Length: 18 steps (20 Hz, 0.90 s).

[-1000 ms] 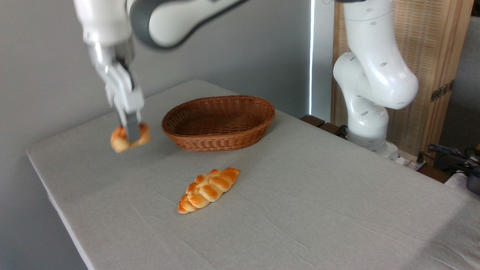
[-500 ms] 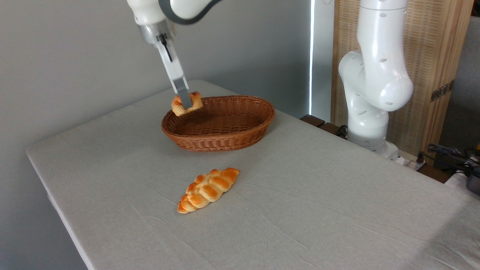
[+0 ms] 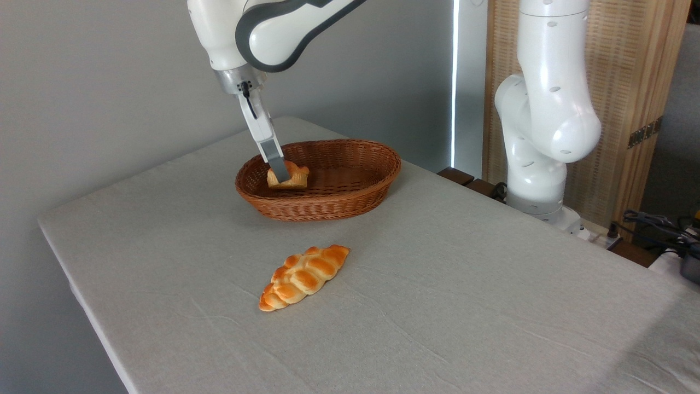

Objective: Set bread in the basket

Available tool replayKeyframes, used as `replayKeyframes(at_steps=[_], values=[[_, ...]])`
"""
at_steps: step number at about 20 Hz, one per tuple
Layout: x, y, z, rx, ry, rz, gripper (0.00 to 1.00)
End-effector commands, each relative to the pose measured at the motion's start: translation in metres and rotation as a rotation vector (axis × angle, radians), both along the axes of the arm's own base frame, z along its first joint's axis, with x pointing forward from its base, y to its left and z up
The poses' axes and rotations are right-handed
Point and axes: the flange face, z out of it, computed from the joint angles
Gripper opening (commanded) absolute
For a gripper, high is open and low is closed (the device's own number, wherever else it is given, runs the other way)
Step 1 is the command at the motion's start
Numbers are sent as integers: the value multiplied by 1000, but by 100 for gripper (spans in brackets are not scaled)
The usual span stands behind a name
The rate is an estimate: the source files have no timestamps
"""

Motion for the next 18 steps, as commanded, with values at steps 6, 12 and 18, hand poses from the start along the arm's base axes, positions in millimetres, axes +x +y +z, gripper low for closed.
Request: replayKeyframes(at_steps=[6, 12, 18], values=[[8, 19, 40, -3, -77, 22, 100], [63, 89, 112, 9, -148, 153, 100], [122, 227, 155, -9, -225, 427, 100]])
